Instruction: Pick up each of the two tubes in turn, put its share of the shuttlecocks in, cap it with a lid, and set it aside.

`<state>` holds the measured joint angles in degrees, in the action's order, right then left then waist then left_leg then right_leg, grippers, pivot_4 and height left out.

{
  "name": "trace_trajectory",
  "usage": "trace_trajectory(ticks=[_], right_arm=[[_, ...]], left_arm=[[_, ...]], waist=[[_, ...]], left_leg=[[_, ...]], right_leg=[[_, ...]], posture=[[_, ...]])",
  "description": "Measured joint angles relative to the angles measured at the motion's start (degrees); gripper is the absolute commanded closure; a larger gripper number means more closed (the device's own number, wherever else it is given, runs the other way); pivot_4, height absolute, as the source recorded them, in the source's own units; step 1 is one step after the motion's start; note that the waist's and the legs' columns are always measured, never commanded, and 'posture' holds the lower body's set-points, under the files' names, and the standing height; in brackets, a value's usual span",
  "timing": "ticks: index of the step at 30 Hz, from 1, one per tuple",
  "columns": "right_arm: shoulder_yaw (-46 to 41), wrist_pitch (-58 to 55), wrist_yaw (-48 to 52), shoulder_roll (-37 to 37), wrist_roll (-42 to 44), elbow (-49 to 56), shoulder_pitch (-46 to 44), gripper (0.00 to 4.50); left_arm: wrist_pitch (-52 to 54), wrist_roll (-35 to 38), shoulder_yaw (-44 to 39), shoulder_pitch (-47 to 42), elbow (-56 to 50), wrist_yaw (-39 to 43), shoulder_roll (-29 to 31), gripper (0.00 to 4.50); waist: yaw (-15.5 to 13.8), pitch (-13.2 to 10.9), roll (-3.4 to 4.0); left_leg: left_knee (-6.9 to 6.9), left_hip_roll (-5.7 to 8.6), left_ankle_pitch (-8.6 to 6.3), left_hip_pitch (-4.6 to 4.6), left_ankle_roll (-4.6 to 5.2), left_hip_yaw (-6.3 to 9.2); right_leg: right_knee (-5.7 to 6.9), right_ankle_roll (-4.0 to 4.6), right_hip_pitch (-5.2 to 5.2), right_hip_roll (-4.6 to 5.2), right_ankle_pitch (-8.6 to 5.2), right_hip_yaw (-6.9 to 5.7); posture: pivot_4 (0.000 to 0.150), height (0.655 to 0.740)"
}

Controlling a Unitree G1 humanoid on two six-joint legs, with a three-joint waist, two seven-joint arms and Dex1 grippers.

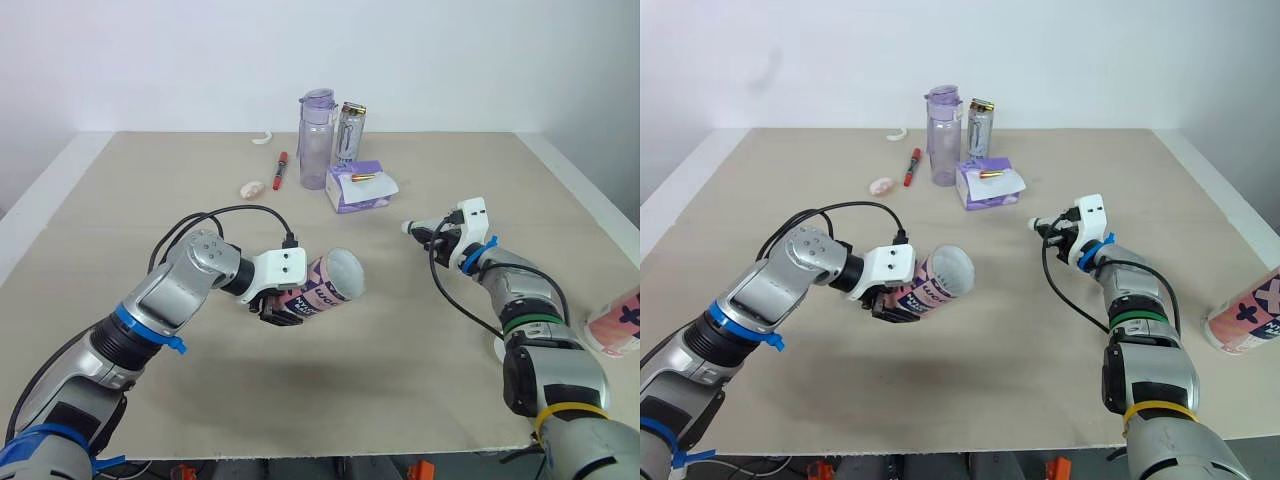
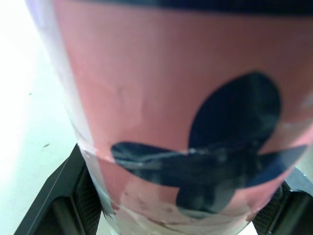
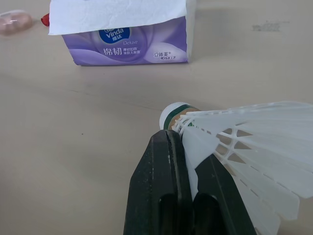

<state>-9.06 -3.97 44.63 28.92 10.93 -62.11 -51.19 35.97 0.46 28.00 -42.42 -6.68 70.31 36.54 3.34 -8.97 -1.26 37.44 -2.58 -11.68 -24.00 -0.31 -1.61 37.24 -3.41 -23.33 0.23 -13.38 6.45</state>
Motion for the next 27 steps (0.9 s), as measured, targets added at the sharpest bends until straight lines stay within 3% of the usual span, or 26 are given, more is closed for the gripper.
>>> trace_trajectory(ticks=[4, 5, 8, 9, 12, 16, 20, 27], right_arm=[[1.63, 3.39, 1.47, 1.81, -1.32, 11.21, 4.72, 4.49], [2.25, 5.71, 3.39, 4.05, -1.8, 21.01, 9.27, 4.49], [2.36, 7.28, 5.93, 6.65, -1.71, 30.06, 12.79, 4.49], [2.51, 9.65, 12.66, 12.5, 0.5, 45.47, 18.67, 4.49], [2.5, 14.11, 21.56, 21.02, 4.32, 67.95, 20.93, 4.49], [4.24, 14.03, 23.0, 21.62, 5.5, 75.72, 22.73, 4.49], [9.12, 14.09, 23.67, 21.47, 3.98, 81.59, 24.52, 4.49], [13.87, 16.35, 23.65, 20.21, -0.33, 80.72, 22.78, 4.49]], left_arm=[[-0.02, 0.05, -0.02, 0.08, -0.17, 0.01, 0.0, 1.0], [-0.04, 0.07, -0.07, 0.16, -0.33, 0.0, 0.0, 1.0], [-0.01, 0.08, -0.16, 0.23, -0.31, 0.01, 0.02, 1.0], [0.0, 0.25, -0.39, 0.36, -0.58, -0.04, -0.12, 1.0], [0.17, 0.25, -0.4, 0.35, -0.13, 0.21, 0.23, 1.0], [0.08, 0.19, -0.4, 0.31, 0.49, -0.12, 0.13, 1.0], [0.06, 0.19, -0.29, -0.03, 0.83, 0.02, -0.16, 1.0], [0.19, 0.24, -0.03, -0.5, 0.87, 0.4, -0.38, 1.0]], waist=[[-0.03, -0.01, 0.03], [-0.08, -0.01, 0.04], [-0.11, -0.02, 0.11], [-0.36, -0.2, 0.41], [-0.34, -0.24, 0.61], [-0.46, -0.21, 0.11], [-0.44, -0.25, 0.06], [-0.59, -0.26, 0.05]], left_leg=[[-0.03, 0.01, 0.0, -0.02, 0.0, 0.01], [-0.04, 0.02, 0.0, -0.03, 0.0, 0.02], [-0.04, 0.02, 0.0, -0.03, 0.0, 0.01], [-0.04, 0.04, 0.0, -0.11, 0.0, 0.04], [-0.12, -0.02, 0.0, 0.19, 0.0, 0.04], [-0.12, -0.08, 0.0, 0.4, -0.01, 0.1], [-0.05, 0.01, 0.0, 0.4, -0.01, -0.12], [-0.09, 0.01, -0.01, 0.27, -0.03, -0.12]], right_leg=[[0.0, -0.03, 0.0, 0.0, -0.03, 0.01], [0.01, -0.05, 0.0, 0.0, -0.06, 0.02], [0.01, -0.06, -0.01, 0.0, -0.07, 0.03], [0.02, -0.1, -0.05, 0.0, -0.1, 0.03], [0.02, -0.06, 0.1, -0.07, -0.14, 0.02], [0.02, 0.1, 0.16, -0.09, -0.09, -0.02], [0.01, 0.15, 0.0, 0.19, -0.04, 0.03], [-0.02, 0.15, -0.02, 0.16, -0.04, 0.02]], posture=[[0.15, 0.74], [0.15, 0.74], [0.15, 0.74], [0.15, 0.74], [0.15, 0.74], [0.15, 0.74], [0.15, 0.74], [0.15, 0.74]])
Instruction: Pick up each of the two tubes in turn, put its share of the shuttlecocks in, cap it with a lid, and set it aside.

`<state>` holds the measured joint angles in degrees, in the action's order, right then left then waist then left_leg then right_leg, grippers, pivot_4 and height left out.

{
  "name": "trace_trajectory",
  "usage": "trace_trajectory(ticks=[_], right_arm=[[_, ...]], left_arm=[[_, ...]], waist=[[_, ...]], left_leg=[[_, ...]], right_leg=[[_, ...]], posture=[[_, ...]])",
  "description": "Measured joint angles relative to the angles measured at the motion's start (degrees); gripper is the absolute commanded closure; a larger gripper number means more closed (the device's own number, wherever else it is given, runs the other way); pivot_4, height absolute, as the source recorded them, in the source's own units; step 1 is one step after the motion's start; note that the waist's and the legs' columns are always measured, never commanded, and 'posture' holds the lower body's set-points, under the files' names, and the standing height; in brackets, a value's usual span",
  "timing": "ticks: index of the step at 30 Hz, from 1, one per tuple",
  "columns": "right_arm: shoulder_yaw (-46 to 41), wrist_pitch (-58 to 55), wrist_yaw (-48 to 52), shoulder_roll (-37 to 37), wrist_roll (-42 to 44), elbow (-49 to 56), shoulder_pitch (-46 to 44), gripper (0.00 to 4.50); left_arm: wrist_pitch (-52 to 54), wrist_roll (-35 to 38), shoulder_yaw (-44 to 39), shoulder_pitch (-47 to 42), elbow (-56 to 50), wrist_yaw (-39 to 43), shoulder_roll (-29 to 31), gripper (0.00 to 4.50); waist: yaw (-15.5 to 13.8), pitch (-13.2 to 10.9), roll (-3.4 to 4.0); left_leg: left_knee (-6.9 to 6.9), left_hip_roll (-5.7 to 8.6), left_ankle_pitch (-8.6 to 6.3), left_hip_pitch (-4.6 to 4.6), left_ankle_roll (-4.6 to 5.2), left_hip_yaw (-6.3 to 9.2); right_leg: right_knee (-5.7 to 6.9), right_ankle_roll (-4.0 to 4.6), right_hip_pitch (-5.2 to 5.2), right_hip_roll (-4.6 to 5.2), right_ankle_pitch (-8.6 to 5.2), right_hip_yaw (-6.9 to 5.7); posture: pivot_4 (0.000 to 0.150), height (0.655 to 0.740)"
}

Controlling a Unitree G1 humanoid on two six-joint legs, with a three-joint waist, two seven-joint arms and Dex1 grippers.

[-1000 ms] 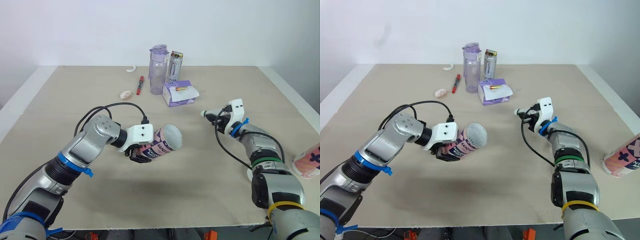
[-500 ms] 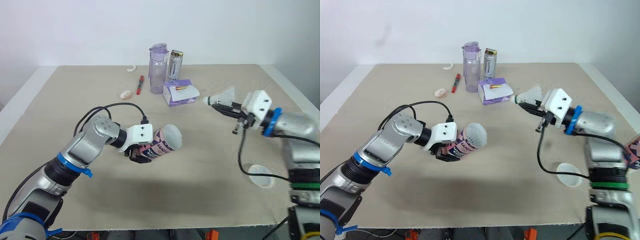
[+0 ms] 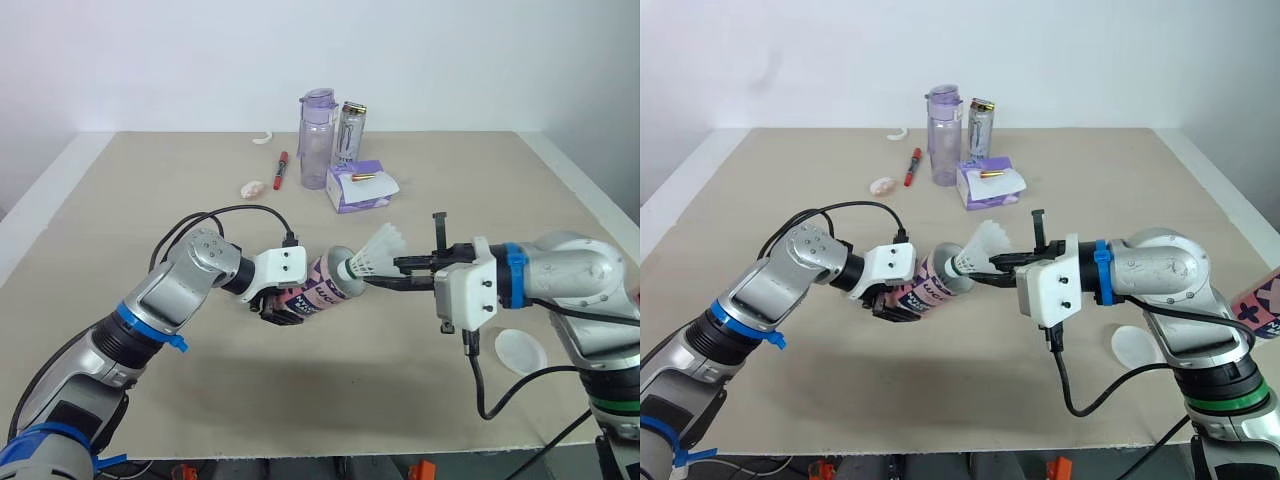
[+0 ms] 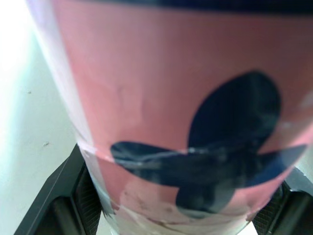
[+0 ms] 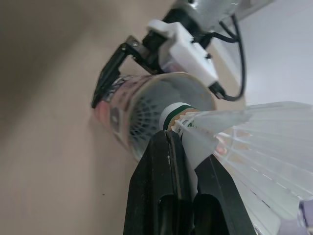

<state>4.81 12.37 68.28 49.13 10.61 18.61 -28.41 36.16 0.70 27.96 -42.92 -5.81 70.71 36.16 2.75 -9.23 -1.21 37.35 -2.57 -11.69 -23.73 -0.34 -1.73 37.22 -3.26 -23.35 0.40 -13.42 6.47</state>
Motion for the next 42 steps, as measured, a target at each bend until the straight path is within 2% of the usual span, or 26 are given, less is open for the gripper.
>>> trace_trajectory(ticks=[3, 5, 6, 8, 10, 11, 12, 13, 14, 15, 16, 19, 20, 23, 24, 26, 27, 28, 30, 32, 33, 35, 39, 42], right_arm=[[1.94, 1.71, 0.37, -0.41, -1.69, -1.1, -3.13, 4.49], [2.87, 1.43, 0.63, -0.65, -1.87, -1.46, -3.54, 3.88], [2.94, 1.34, 0.65, -0.66, -1.85, -1.46, -3.58, 3.88], [3.54, 0.74, 0.74, -0.71, -1.75, -1.41, -3.88, 3.31], [3.72, -1.84, 1.45, -0.7, 0.31, -0.91, -4.0, 2.07], [3.72, -2.9, 1.55, -0.63, 1.4, -0.35, -3.99, 1.66], [3.68, -3.78, 1.59, -0.49, 2.38, 0.12, -3.99, 1.5], [3.65, -4.04, 1.6, -0.44, 2.68, 0.28, -3.99, 1.01], [3.33, -5.88, 1.66, -0.2, 4.45, 1.02, -3.98, 0.92], [1.84, -9.73, 1.68, 0.25, 8.15, 2.22, -3.91, 0.37], [-0.56, -14.43, 1.57, 1.36, 12.73, 3.11, -3.93, 0.06], [-2.17, -18.77, 1.23, 2.18, 16.19, 3.14, -4.11, 0.06], [-3.93, -26.02, 0.09, 3.24, 21.22, 2.76, -4.78, 0.06], [-5.56, -29.91, -0.63, 3.87, 23.76, 1.98, -5.84, 0.06], [-6.23, -31.78, -1.03, 4.36, 24.7, 1.5, -6.5, 0.44], [-6.84, -36.02, -0.69, 6.03, 25.68, 0.82, -6.78, 0.85], [-4.57, -37.76, 0.29, 6.79, 24.58, -0.33, -8.21, 1.42], [-2.07, -38.13, 0.8, 6.59, 23.09, -0.59, -10.04, 1.71], [-0.32, -38.1, 1.42, 6.19, 21.93, -0.58, -11.3, 2.58], [2.32, -37.73, 2.31, 5.82, 19.51, -0.62, -12.73, 3.14], [6.15, -36.38, 3.8, 5.23, 15.81, -1.42, -14.02, 3.76], [8.41, -35.87, 4.06, 3.67, 13.75, -2.48, -15.66, 4.39], [11.44, -35.54, 4.37, 1.01, 11.46, -3.4, -18.09, 4.39], [18.54, -32.28, 6.37, -1.75, 3.59, -7.7, -21.9, 4.39]], left_arm=[[0.09, 0.0, 0.05, -0.03, -0.23, -0.02, 0.03, 1.0], [0.17, 0.01, 0.12, -0.03, -0.46, 0.01, 0.03, 1.0], [0.18, 0.01, 0.12, -0.03, -0.46, 0.0, 0.03, 1.0], [0.22, 0.01, 0.12, -0.03, -0.46, 0.0, 0.03, 1.0], [0.23, 0.01, 0.12, -0.03, -0.43, -0.07, 0.03, 1.0], [0.22, 0.01, 0.12, -0.03, -0.41, -0.07, 0.03, 1.0], [0.22, 0.01, 0.12, -0.03, -0.4, -0.07, 0.03, 1.0], [0.21, 0.01, 0.12, -0.03, -0.39, -0.07, 0.03, 1.0], [0.19, 0.01, 0.12, -0.03, -0.38, -0.07, 0.03, 1.0], [0.13, 0.01, 0.15, -0.07, -0.34, -0.07, 0.03, 1.0], [0.04, 0.01, 0.24, -0.14, -0.25, -0.06, 0.03, 1.0], [-0.04, 0.01, 0.29, -0.22, -0.11, -0.05, 0.03, 1.0], [-0.14, 0.01, 0.31, -0.3, 0.09, -0.04, 0.02, 1.0], [-0.15, 0.01, 0.36, -0.37, 0.21, -0.03, 0.02, 1.0], [-0.16, 0.01, 0.43, -0.44, 0.27, -0.03, 0.02, 1.0], [-0.25, 0.01, 0.52, -0.52, 0.29, 0.04, 0.01, 1.0], [-0.28, 0.0, 0.53, -0.63, 0.49, 0.2, 0.02, 1.0], [-0.28, 0.0, 0.58, -0.74, 0.66, 0.25, 0.01, 1.0], [-0.29, -0.05, 0.68, -0.85, 0.74, 0.24, -0.09, 1.0], [-0.31, -0.11, 0.73, -0.91, 0.82, 0.17, -0.54, 1.0], [-0.31, -0.1, 0.84, -1.09, 0.8, 0.27, -0.8, 1.0], [-0.36, -0.1, 0.86, -1.24, 0.86, 0.45, -0.84, 1.0], [-0.81, -0.11, 0.97, -1.45, 1.1, 0.47, -1.12, 1.0], [-0.92, -0.12, 0.96, -1.55, 1.44, 0.51, -1.26, 1.0]], waist=[[-0.01, -0.01, -0.02], [-0.01, -0.01, -0.01], [-0.01, -0.01, -0.01], [-0.02, -0.01, -0.01], [-0.02, -0.01, -0.01], [-0.03, -0.01, -0.01], [-0.02, -0.01, -0.01], [-0.03, -0.01, -0.01], [-0.03, -0.01, -0.01], [-0.03, -0.01, -0.01], [-0.03, -0.01, -0.02], [-0.03, -0.01, -0.02], [-0.03, -0.01, -0.01], [-0.04, -0.01, -0.01], [-0.03, -0.01, -0.01], [-0.03, -0.01, 0.01], [-0.02, 0.0, 0.03], [-0.02, 0.0, 0.04], [-0.02, -0.01, 0.07], [-0.11, -0.01, 0.06], [-0.2, -0.01, 0.06], [-0.19, -0.01, 0.07], [-0.36, -0.01, 0.06], [-0.35, -0.01, 0.06]], left_leg=[[0.0, -0.02, 0.0, -0.03, 0.0, 0.04], [-0.01, -0.02, 0.0, -0.05, 0.0, 0.02], [-0.01, -0.01, 0.0, -0.05, 0.0, 0.02], [-0.02, -0.02, 0.0, -0.05, 0.0, 0.03], [-0.01, -0.02, 0.0, -0.05, 0.0, 0.04], [-0.01, -0.02, 0.0, -0.05, 0.0, 0.04], [-0.01, -0.02, 0.0, -0.05, 0.0, 0.04], [-0.02, -0.02, 0.0, -0.05, 0.0, 0.05], [-0.02, -0.03, 0.0, -0.05, 0.0, 0.05], [-0.01, -0.03, 0.0, -0.06, 0.0, 0.06], [-0.01, -0.04, 0.0, -0.06, 0.0, 0.06], [-0.01, -0.04, 0.0, -0.06, 0.0, 0.06], [0.0, -0.06, 0.0, -0.06, 0.0, 0.06], [0.0, -0.06, 0.0, -0.05, 0.0, 0.06], [0.0, -0.06, 0.0, -0.05, 0.0, 0.06], [-0.03, -0.06, 0.0, -0.05, 0.0, 0.07], [-0.03, -0.06, 0.0, -0.05, 0.0, 0.04], [-0.03, -0.06, 0.0, -0.05, 0.0, 0.04], [-0.03, -0.06, 0.0, -0.05, 0.0, 0.05], [-0.03, -0.05, 0.0, -0.06, 0.0, 0.08], [-0.02, -0.03, -0.01, -0.11, -0.01, 0.01], [0.01, 0.01, -0.01, -0.25, -0.01, -0.02], [0.06, 0.02, 0.0, -0.43, 0.0, 0.03], [0.12, 0.03, 0.0, -0.45, 0.0, 0.02]], right_leg=[[0.0, 0.01, -0.01, -0.01, 0.0, -0.05], [0.0, 0.03, -0.01, 0.0, -0.02, -0.05], [0.0, 0.03, -0.01, 0.0, -0.02, -0.05], [0.0, 0.03, -0.01, -0.01, -0.02, -0.05], [0.0, 0.03, -0.01, -0.01, -0.02, -0.05], [0.0, 0.03, 0.0, -0.01, -0.02, -0.05], [0.0, 0.03, 0.0, -0.01, -0.02, -0.05], [0.0, 0.03, 0.0, -0.01, -0.02, -0.05], [0.0, 0.03, 0.0, -0.01, -0.02, -0.06], [0.0, 0.03, 0.0, 0.0, -0.02, -0.06], [0.0, 0.03, 0.01, 0.0, -0.02, -0.06], [0.0, 0.03, 0.01, 0.01, -0.02, -0.06], [0.0, 0.05, -0.01, 0.02, 0.0, -0.06], [0.0, 0.08, -0.01, 0.02, 0.02, -0.06], [0.0, 0.08, -0.01, 0.02, 0.02, -0.06], [0.0, 0.08, -0.03, 0.03, 0.02, -0.1], [0.0, 0.08, -0.06, 0.04, 0.02, -0.09], [0.0, 0.08, -0.07, 0.04, 0.02, -0.09], [0.0, 0.08, -0.15, 0.04, 0.02, -0.1], [-0.02, 0.08, -0.24, 0.04, 0.01, -0.13], [-0.11, 0.05, -0.27, 0.12, -0.01, -0.12], [-0.1, 0.02, -0.17, 0.16, -0.02, -0.12], [-0.1, 0.0, -0.22, 0.16, -0.02, -0.17], [-0.1, -0.01, -0.21, 0.16, -0.02, -0.17]], posture=[[0.15, 0.74], [0.15, 0.74], [0.15, 0.74], [0.15, 0.74], [0.15, 0.74], [0.15, 0.74], [0.15, 0.74], [0.15, 0.74], [0.15, 0.74], [0.15, 0.74], [0.15, 0.74], [0.15, 0.74], [0.15, 0.74], [0.15, 0.74], [0.15, 0.74], [0.15, 0.74], [0.15, 0.74], [0.15, 0.74], [0.15, 0.74], [0.15, 0.74], [0.15, 0.74], [0.15, 0.74], [0.15, 0.74], [0.15, 0.74]])
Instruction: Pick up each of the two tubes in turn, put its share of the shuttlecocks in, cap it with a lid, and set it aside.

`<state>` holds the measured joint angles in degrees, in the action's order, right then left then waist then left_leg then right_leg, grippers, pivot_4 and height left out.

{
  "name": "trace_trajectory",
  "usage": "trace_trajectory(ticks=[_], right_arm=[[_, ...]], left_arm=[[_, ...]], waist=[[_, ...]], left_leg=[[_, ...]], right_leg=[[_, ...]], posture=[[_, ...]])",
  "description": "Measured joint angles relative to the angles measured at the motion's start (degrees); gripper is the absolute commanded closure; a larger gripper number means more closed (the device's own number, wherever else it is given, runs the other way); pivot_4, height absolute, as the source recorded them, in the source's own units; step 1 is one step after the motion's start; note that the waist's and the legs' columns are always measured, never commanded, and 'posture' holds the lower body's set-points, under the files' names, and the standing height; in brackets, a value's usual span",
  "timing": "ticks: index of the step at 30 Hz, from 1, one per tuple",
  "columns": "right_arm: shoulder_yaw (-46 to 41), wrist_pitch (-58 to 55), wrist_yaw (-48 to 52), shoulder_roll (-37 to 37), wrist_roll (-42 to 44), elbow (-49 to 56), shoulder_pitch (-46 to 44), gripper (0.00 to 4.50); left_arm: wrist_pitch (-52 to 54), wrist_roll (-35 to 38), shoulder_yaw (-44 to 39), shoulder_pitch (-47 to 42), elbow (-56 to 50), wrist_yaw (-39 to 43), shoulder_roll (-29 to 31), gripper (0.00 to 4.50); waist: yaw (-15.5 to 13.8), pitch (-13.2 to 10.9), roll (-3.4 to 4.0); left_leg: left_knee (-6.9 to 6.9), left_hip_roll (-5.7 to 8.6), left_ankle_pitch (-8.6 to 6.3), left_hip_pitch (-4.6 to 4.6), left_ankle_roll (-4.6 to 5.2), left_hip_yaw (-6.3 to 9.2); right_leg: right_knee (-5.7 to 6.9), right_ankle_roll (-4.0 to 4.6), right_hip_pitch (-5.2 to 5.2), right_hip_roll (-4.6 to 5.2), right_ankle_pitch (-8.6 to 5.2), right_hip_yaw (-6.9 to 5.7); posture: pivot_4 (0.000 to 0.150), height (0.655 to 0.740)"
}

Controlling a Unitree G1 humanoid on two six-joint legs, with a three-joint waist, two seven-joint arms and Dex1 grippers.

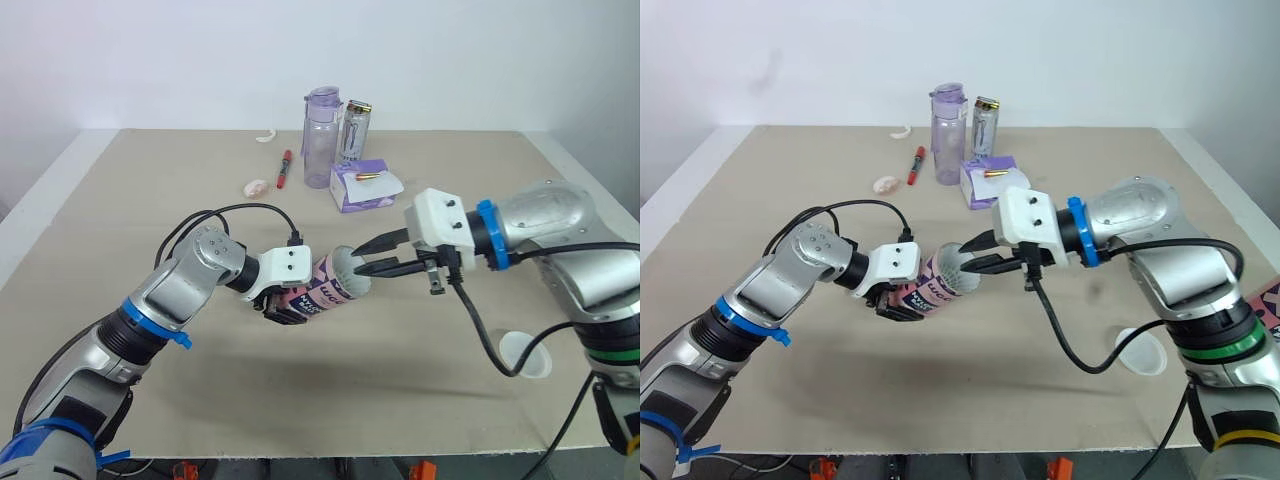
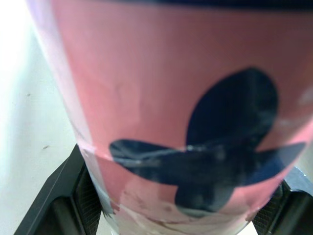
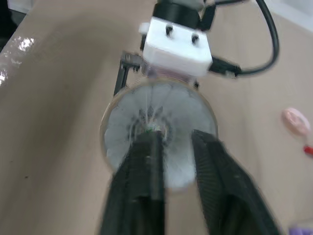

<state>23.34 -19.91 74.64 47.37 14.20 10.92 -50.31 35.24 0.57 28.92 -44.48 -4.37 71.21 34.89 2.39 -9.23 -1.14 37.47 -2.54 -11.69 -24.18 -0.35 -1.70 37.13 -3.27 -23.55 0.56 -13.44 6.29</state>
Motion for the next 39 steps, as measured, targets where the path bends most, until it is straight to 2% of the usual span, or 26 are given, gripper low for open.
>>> trace_trajectory(ticks=[9, 15, 21, 30, 31, 34, 37, 38, 39], right_arm=[[9.74, 2.19, 2.16, -9.05, -10.8, -7.85, -6.46, 4.39], [10.65, 5.42, 4.25, -11.78, -14.67, -12.08, -7.53, 4.39], [9.18, 5.41, 6.63, -11.51, -14.04, -12.06, -7.28, 4.39], [-5.65, -3.7, 10.34, -0.06, -2.36, -4.0, -2.22, 4.39], [-11.33, -7.03, 10.63, 3.96, 1.18, -3.3, -0.01, 4.39], [-18.16, -10.52, 11.06, 7.92, 5.53, -2.05, 3.39, 4.39], [-24.08, -13.32, 10.55, 10.92, 9.18, -0.83, 9.05, 4.39], [-27.88, -14.26, 9.77, 12.48, 10.6, 0.29, 14.22, 4.39], [-29.15, -14.6, 9.43, 13.15, 10.95, 0.37, 16.66, 4.39]], left_arm=[[-0.27, -0.12, -0.36, 0.33, 1.05, -0.47, -0.04, 1.0], [0.26, -0.57, -0.65, 1.05, 1.08, -1.11, 0.12, 1.0], [0.61, -0.58, -0.75, 1.53, 0.17, -1.39, 0.14, 1.0], [-1.77, -0.27, -0.95, 2.41, -1.21, -1.05, 0.19, 1.0], [-2.64, -0.2, -1.27, 2.74, -1.12, -1.04, 0.22, 1.0], [-3.85, 0.0, -2.37, 3.85, -0.63, -1.12, 0.02, 1.0], [-7.71, 1.1, -5.16, 5.96, 2.0, -3.3, -2.85, 1.0], [-10.37, 2.73, -7.91, 8.32, 4.51, -6.16, -7.14, 1.0], [-11.66, 3.86, -9.22, 9.94, 5.42, -7.45, -9.0, 1.0]], waist=[[0.23, 0.07, 0.01], [0.4, 0.26, -0.08], [0.34, 0.31, -0.1], [-0.23, 0.27, -0.15], [-0.23, 0.25, -0.18], [-0.24, 0.26, -0.18], [-0.48, 0.26, -0.16], [-1.0, 0.23, -0.2], [-1.09, 0.19, -0.27]], left_leg=[[0.01, -0.1, 0.03, 0.23, 0.05, 0.07], [-0.2, -0.14, 0.02, 0.93, 0.02, 0.08], [-0.24, -0.15, 0.01, 0.87, 0.02, 0.07], [-0.34, 0.14, -0.02, 0.33, -0.03, -0.08], [-0.38, 0.2, -0.02, 0.33, -0.04, -0.1], [-0.53, 0.33, -0.02, 0.43, -0.03, -0.06], [-0.67, 0.6, 0.01, 0.53, 0.01, 0.02], [-0.67, 0.74, 0.02, 0.5, 0.04, 0.08], [-0.63, 0.78, 0.03, 0.46, 0.04, 0.06]], right_leg=[[0.11, 0.11, 0.06, -0.13, 0.1, -0.08], [0.11, 0.24, 0.2, -0.12, 0.16, -0.03], [0.11, 0.28, 0.13, -0.01, 0.18, -0.03], [0.03, -0.04, 0.08, 0.37, -0.12, -0.12], [0.0, -0.03, 0.06, 0.43, -0.13, -0.13], [-0.02, -0.05, 0.1, 0.53, -0.15, -0.15], [-0.03, -0.08, 0.15, 0.79, -0.14, -0.21], [-0.08, -0.2, 0.05, 0.93, -0.21, -0.25], [-0.08, -0.25, 0.06, 0.98, -0.24, -0.25]], posture=[[0.15, 0.74], [0.15, 0.74], [0.15, 0.74], [0.15, 0.74], [0.15, 0.74], [0.15, 0.74], [0.15, 0.74], [0.15, 0.74], [0.15, 0.74]])
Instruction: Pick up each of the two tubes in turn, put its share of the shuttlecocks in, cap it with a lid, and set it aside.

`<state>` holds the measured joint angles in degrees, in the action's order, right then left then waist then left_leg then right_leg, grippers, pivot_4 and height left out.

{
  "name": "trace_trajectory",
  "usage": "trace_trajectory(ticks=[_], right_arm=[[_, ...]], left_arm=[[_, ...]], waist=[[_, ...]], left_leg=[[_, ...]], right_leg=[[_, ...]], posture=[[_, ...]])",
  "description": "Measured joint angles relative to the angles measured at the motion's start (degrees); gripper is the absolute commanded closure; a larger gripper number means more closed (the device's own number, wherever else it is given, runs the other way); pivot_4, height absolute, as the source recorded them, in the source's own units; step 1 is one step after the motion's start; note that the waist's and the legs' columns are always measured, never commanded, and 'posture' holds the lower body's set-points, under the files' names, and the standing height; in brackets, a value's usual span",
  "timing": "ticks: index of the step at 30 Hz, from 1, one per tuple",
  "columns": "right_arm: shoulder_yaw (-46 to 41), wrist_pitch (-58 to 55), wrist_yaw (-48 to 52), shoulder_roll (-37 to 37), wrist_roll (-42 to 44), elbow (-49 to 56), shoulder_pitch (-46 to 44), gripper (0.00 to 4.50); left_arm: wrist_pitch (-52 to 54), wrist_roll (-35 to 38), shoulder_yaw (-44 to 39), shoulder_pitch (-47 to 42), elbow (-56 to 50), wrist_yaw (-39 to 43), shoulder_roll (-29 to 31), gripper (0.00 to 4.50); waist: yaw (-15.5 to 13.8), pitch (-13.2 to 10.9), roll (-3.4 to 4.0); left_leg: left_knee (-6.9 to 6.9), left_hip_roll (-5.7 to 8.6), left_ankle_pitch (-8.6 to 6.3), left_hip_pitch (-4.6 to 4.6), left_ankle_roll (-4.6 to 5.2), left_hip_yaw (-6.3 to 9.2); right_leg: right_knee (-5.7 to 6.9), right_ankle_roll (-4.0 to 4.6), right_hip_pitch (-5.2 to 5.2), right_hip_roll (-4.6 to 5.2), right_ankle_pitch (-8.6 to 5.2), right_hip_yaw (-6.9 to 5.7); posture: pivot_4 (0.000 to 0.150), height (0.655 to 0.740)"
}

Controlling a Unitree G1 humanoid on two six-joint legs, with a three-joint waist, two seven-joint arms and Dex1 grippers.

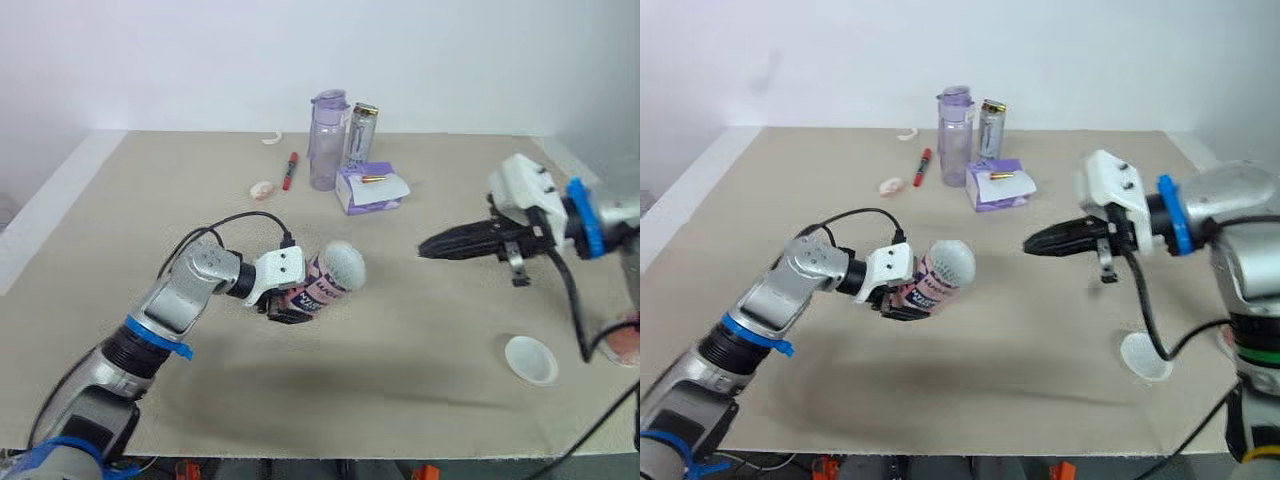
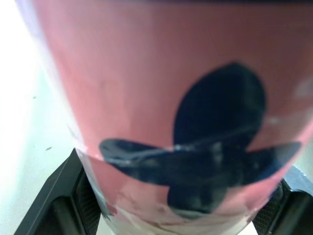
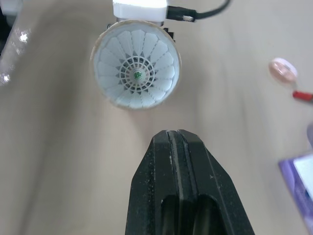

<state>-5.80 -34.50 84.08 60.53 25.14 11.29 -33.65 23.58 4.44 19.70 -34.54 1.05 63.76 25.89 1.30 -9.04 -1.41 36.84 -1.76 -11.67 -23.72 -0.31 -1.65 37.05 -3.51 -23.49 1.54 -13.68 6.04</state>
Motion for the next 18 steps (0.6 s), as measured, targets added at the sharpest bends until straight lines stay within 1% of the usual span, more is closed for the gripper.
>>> trace_trajectory(ticks=[2, 3, 4, 5, 6, 10, 12, 14, 15, 18], right_arm=[[-1.79, 0.08, -0.62, 0.8, 0.33, 0.33, 3.1, 4.39], [-3.74, 0.46, -1.43, 1.3, 0.51, 1.26, 6.24, 4.39], [-4.21, 0.55, -1.76, 1.43, 0.51, 1.44, 7.45, 4.39], [-5.68, 0.87, -2.21, 1.99, 0.48, 2.1, 10.29, 4.39], [-6.26, 0.93, -2.52, 2.39, 0.45, 2.1, 12.03, 4.39], [-8.38, 1.24, -3.89, 3.18, 0.55, 2.11, 15.83, 4.39], [-10.09, 2.49, -3.94, 4.72, 0.33, 1.9, 18.63, 4.39], [-10.81, 3.38, -3.76, 5.35, -0.02, 1.4, 20.22, 4.39], [-11.03, 5.36, -2.94, 7.2, -1.37, -0.65, 23.15, 4.39], [-11.57, 7.5, -2.51, 8.34, -2.65, -2.44, 25.43, 4.39]], left_arm=[[-1.36, 1.32, -0.64, 0.98, 0.91, -1.17, -2.35, 1.0], [-2.52, 2.79, -1.2, 1.72, 1.38, -2.07, -4.88, 1.0], [-3.19, 3.5, -1.52, 2.27, 1.42, -2.3, -5.94, 1.0], [-4.82, 4.19, -1.77, 3.13, 1.61, -2.79, -7.65, 1.0], [-6.04, 4.9, -1.95, 3.94, 1.73, -3.22, -8.8, 1.0], [-9.64, 6.23, -2.04, 5.49, 2.48, -3.71, -11.63, 1.0], [-11.78, 7.04, -1.85, 6.76, 2.69, -3.33, -12.52, 1.0], [-12.79, 7.13, -1.48, 7.41, 3.28, -3.03, -12.88, 1.0], [-15.16, 6.83, -0.58, 8.3, 4.92, -2.23, -12.88, 1.0], [-16.6, 5.98, 0.62, 8.76, 6.22, -1.83, -12.24, 1.0]], waist=[[-0.1, -0.03, 0.01], [-0.12, -0.03, 0.02], [-0.11, -0.03, 0.0], [-0.14, -0.03, 0.01], [-0.15, -0.03, 0.01], [-0.19, -0.04, 0.02], [-0.17, -0.04, 0.02], [-0.16, -0.04, 0.02], [-0.16, -0.04, 0.02], [-0.13, -0.05, 0.03]], left_leg=[[0.33, 0.0, 0.01, -0.58, 0.0, -0.01], [0.48, 0.04, -0.02, -0.94, -0.04, -0.01], [0.54, 0.08, -0.06, -1.1, -0.07, -0.02], [0.57, 0.18, -0.08, -1.38, -0.07, 0.0], [0.56, 0.21, -0.11, -1.47, -0.08, 0.02], [0.52, 0.22, -0.25, -1.54, -0.01, 0.11], [0.5, 0.18, -0.26, -1.52, 0.0, 0.17], [0.51, 0.18, -0.26, -1.49, -0.01, 0.17], [0.52, 0.19, -0.26, -1.46, 0.0, 0.17], [0.62, 0.2, -0.25, -1.4, 0.0, 0.11]], right_leg=[[-0.01, -0.2, -0.12, 0.05, -0.01, 0.0], [-0.02, -0.35, -0.31, 0.11, -0.01, 0.0], [-0.01, -0.34, -0.43, 0.13, 0.02, 0.04], [-0.02, -0.55, -0.6, 0.13, 0.18, 0.07], [-0.02, -0.59, -0.67, 0.13, 0.16, 0.1], [0.01, -0.58, -0.74, 0.0, 0.09, 0.13], [0.01, -0.55, -0.71, -0.08, 0.06, 0.1], [0.02, -0.55, -0.68, -0.09, 0.06, 0.1], [0.02, -0.55, -0.64, -0.09, 0.06, 0.09], [0.01, -0.61, -0.61, -0.07, 0.1, 0.13]], posture=[[0.15, 0.74], [0.15, 0.74], [0.15, 0.74], [0.15, 0.74], [0.15, 0.74], [0.15, 0.74], [0.15, 0.74], [0.15, 0.74], [0.15, 0.74], [0.15, 0.74]])
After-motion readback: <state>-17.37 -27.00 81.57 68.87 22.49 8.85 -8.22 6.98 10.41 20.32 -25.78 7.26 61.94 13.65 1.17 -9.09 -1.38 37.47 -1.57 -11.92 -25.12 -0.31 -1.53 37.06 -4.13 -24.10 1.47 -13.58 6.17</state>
